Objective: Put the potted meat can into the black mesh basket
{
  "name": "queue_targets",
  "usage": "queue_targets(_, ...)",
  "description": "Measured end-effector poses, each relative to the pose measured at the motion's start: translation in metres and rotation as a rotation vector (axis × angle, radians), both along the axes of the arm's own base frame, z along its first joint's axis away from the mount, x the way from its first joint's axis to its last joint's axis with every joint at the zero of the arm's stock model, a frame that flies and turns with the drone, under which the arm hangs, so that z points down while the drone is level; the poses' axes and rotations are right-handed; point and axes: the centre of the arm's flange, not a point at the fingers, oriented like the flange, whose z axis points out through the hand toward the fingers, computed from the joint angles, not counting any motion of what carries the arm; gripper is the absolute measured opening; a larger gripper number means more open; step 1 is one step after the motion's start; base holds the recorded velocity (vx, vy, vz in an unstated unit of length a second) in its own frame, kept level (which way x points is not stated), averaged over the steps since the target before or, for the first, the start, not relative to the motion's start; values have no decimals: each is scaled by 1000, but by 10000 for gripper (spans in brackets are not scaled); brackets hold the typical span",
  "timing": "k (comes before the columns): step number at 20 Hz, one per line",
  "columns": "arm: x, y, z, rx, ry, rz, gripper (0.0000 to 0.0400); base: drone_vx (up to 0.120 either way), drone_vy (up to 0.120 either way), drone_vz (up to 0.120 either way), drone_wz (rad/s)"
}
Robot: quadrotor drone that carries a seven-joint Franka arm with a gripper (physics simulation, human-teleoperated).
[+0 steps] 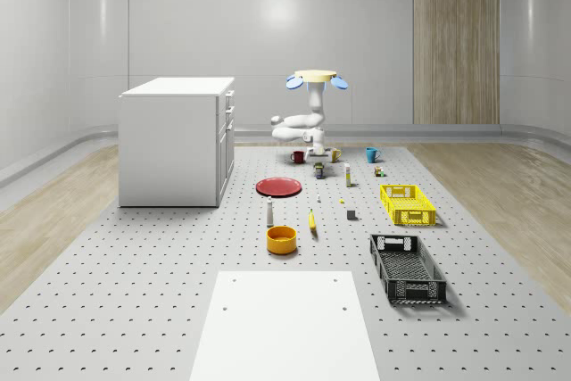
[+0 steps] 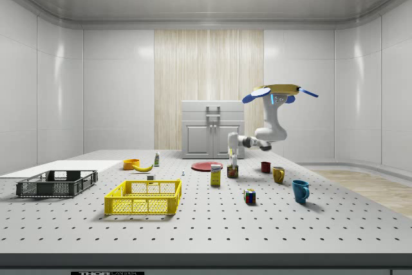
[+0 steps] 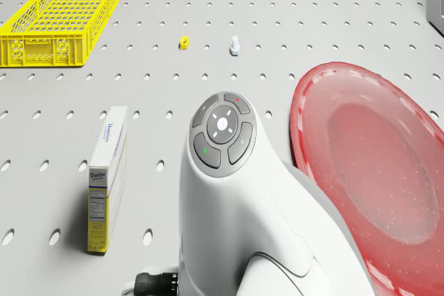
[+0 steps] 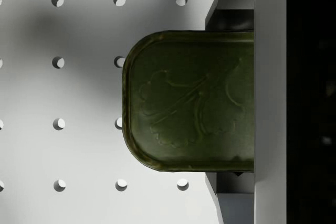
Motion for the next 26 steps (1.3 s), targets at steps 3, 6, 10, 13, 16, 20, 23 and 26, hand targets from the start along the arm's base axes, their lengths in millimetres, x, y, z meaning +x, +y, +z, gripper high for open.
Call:
queue_targets(3,0,0,-11,-1,0,0,292,0,0,107,0)
queue_targets(6,0,0,-19,-1,0,-1,292,80,120,120,0)
queue_targets(10,0,0,-24,-2,0,0,292,120,120,120,0)
queue_targets(13,0,0,-26,-2,0,0,292,120,120,120,0)
queue_targets(16,0,0,-27,-2,0,0,292,120,27,13,0)
queue_targets(20,0,0,-28,-2,0,0,292,120,0,0,0)
queue_targets(23,0,0,-28,-2,0,0,292,120,0,120,0)
queue_targets(26,0,0,-28,-2,0,0,292,120,0,0,0)
